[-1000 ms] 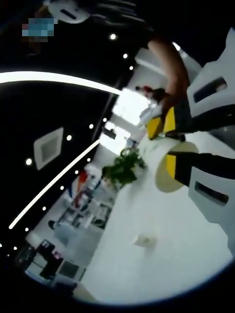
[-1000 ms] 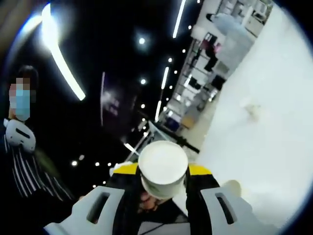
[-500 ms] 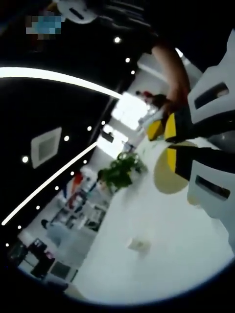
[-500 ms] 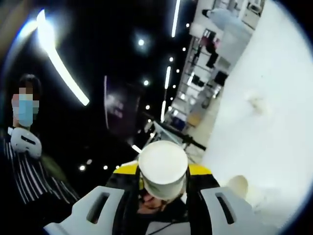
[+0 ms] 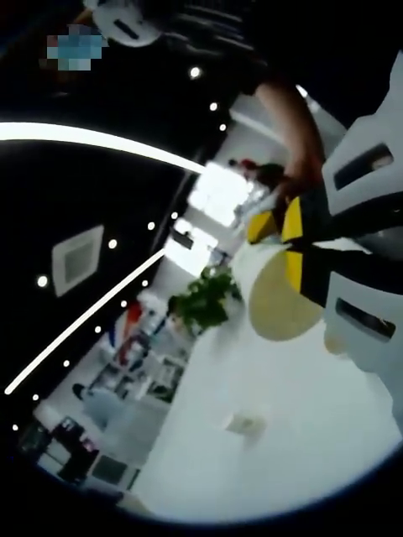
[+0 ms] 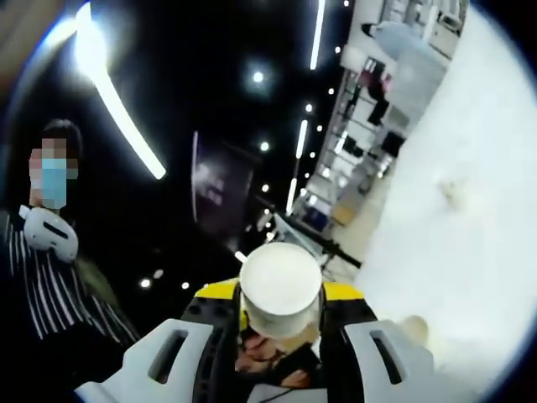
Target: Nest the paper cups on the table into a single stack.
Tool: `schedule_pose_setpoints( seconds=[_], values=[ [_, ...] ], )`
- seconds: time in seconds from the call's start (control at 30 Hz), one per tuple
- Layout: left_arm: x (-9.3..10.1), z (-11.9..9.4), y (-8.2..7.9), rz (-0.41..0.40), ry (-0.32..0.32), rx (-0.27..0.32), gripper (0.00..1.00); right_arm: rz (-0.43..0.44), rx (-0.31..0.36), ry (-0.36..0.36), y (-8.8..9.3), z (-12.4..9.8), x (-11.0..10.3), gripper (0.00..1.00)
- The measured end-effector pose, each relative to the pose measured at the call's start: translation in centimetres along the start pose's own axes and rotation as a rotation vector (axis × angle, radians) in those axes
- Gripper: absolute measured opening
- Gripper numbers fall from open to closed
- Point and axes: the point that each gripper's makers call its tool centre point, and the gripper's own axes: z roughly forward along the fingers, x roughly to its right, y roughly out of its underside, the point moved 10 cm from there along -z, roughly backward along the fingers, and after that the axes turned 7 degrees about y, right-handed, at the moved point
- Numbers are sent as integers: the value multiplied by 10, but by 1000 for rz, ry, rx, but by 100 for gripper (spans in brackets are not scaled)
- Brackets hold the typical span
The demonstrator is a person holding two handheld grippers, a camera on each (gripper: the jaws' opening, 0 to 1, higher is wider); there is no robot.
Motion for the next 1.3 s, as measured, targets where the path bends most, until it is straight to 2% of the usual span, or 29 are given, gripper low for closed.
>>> schedule_pose_setpoints(
  seconds=[0.3,0.4,0.53,0.67,0.73,0.83,0.93,1.0,1.23,1.3],
  values=[
    [-1,-1,-5,12,1,-5,0,-14,26,-1,-6,-10,3,31],
    [-3,-2,-7,14,-6,-11,0,-47,46,9,-10,-16,6,29],
    [-4,-5,-9,14,-17,-3,0,-190,81,99,-24,-31,13,17],
    [-5,-8,-11,17,-29,-13,0,-272,87,238,-37,-42,23,18],
    [-6,-11,-11,20,-38,-14,0,-312,91,282,-41,-45,25,20],
    [-8,-15,-11,21,-47,-26,0,-370,79,353,-48,-47,30,28],
    [-9,-18,-11,37,-53,-55,0,-396,59,360,-50,-44,30,32],
    [-8,-20,-12,45,-57,-67,0,-443,58,375,-52,-42,29,36],
    [-11,-25,-19,74,-82,-110,0,-526,33,435,-56,-32,30,56],
    [-12,-25,-21,80,-86,-122,0,-546,27,475,-59,-31,33,63]
  ],
)
